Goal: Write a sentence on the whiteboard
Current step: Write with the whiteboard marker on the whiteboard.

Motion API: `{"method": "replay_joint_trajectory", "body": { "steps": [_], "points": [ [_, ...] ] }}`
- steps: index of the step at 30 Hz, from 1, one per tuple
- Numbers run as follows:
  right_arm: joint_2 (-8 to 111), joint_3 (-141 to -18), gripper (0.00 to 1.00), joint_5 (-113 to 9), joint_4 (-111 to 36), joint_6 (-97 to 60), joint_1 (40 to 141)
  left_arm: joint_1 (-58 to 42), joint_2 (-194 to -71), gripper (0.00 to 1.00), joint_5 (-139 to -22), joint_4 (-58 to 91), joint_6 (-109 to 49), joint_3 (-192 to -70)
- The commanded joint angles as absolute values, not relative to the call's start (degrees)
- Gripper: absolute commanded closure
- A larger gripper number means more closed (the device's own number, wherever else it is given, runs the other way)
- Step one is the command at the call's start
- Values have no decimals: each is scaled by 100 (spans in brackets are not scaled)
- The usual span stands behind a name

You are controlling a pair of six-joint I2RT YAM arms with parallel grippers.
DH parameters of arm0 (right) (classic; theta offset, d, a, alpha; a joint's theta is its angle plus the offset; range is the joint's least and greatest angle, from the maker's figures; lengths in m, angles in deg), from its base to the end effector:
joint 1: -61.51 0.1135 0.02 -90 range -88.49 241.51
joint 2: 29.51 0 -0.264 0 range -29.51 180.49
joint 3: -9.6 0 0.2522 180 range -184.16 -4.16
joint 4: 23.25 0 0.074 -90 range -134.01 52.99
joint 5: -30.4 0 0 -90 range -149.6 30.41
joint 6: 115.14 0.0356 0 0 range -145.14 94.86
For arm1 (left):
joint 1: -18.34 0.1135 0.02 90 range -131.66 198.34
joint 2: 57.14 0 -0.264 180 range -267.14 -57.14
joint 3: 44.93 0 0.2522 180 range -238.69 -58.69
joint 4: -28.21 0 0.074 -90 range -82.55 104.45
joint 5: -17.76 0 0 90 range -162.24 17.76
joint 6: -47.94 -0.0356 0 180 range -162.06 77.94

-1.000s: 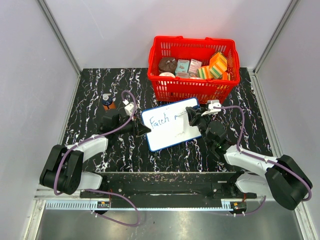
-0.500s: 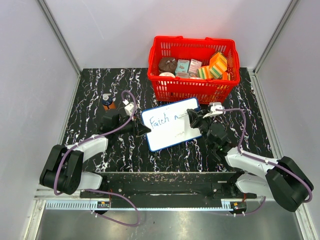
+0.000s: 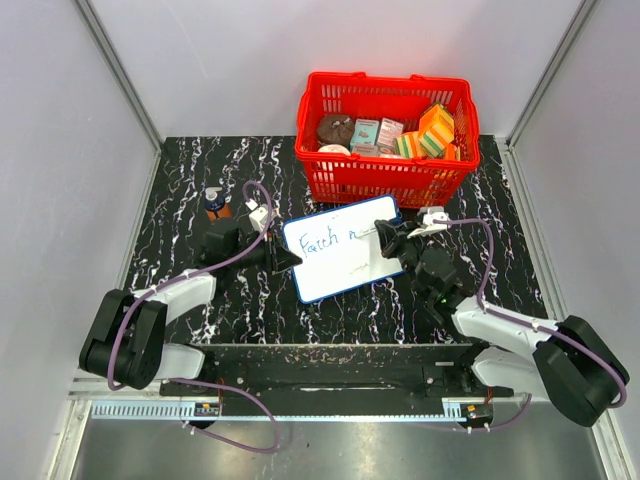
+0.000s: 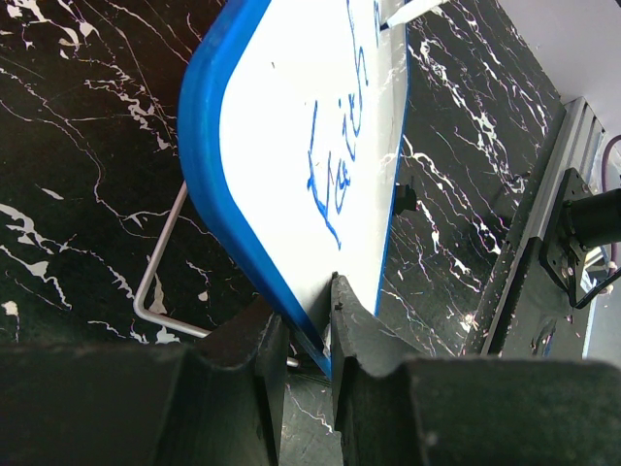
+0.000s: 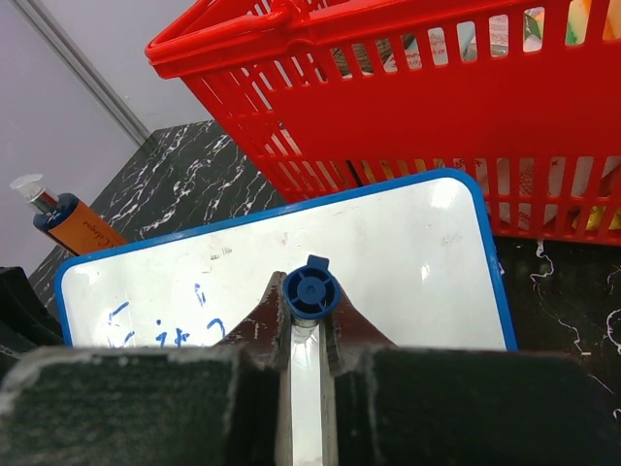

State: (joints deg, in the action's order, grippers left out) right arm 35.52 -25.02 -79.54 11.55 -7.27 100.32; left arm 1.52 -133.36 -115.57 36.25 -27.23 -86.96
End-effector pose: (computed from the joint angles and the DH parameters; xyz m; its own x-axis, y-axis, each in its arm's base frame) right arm 0.1893 0.1367 0.2334 -0.0427 0.3358 -0.9410 -0.3269 0.8853 0.3308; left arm 0.2374 -0.0973 0.1842 -0.6126 -0.0093 -0.7903 0.6655 0.5334 -0.5221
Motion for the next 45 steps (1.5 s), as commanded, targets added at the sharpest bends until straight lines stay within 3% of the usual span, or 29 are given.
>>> {"method": "replay_joint_trajectory", "body": {
  "steps": [1,9,45],
  "points": [
    [3176,-2490,100,-8007,1142,-774,9983,181,-13316,100,-10951,3633,-3547,-8752],
    [2770,-2701,100,-8060,676,-967,9983,181,-13316,100,-10942,3624,-3538,-8752],
    [3623,-2956,100,-7937,1159,-932,9983,181,-13316,100,-10951,3624,-3547,-8760]
  ]
}}
